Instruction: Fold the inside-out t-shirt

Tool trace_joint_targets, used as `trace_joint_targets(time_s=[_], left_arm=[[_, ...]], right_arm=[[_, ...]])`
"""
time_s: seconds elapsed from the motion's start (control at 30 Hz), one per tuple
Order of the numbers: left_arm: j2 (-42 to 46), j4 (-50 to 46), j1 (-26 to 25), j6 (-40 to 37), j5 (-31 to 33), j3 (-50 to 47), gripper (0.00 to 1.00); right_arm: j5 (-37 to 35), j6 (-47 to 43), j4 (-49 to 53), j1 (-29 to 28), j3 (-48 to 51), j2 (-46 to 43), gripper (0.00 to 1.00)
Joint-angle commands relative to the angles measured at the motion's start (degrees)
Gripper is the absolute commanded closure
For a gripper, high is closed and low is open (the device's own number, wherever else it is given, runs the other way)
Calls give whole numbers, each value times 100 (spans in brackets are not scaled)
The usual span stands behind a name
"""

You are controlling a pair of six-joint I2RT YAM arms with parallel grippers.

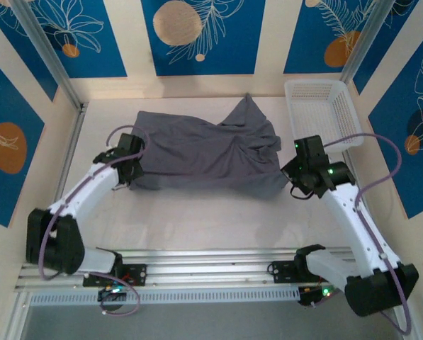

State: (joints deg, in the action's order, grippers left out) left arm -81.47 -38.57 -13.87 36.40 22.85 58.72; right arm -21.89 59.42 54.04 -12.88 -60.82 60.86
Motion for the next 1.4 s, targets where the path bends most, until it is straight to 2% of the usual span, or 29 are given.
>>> trace_joint_targets(time_s=[0.0, 0.13, 0.23, 0.3, 0.4, 0.53, 0.63, 0.77, 0.97, 1.17, 1.37], left_arm=[[-822, 410, 236, -335, 171, 368, 100], [-1748, 1094, 480, -583, 81, 915, 100], [-2441, 1259, 679, -738, -116, 1421, 94], [-2765, 1291, 784, -876, -345, 1684, 88], [-2752, 1200, 832, -987, -580, 1827, 76], [-2189, 815, 792, -937, -966, 1669, 68], [-1650, 565, 627, -845, -1168, 1237, 69], [-1320, 405, 323, -803, -803, 804, 70], [-2056, 387, -10, -1408, -746, 1280, 69], [-2645, 324, -48, -1455, -134, 1627, 70], [-2861, 351, -28, -1522, 78, 1644, 71]], right_arm=[[259, -847, -257, 240, -104, 358, 100], [353, -1122, -275, 756, -502, 874, 100], [435, -1233, -329, 1093, -732, 1143, 100], [792, -1295, -477, 1149, -823, 1265, 100], [1480, -1363, -750, 1039, -848, 1347, 100], [1723, -1307, -779, 742, -913, 1452, 100], [1811, -1192, -795, 599, -874, 1469, 100], [1752, -1074, -825, 428, -825, 1421, 100], [1698, -1033, -800, 350, -840, 1442, 100], [1607, -1057, -705, 328, -831, 1322, 100], [1604, -1109, -649, 365, -931, 1292, 100]])
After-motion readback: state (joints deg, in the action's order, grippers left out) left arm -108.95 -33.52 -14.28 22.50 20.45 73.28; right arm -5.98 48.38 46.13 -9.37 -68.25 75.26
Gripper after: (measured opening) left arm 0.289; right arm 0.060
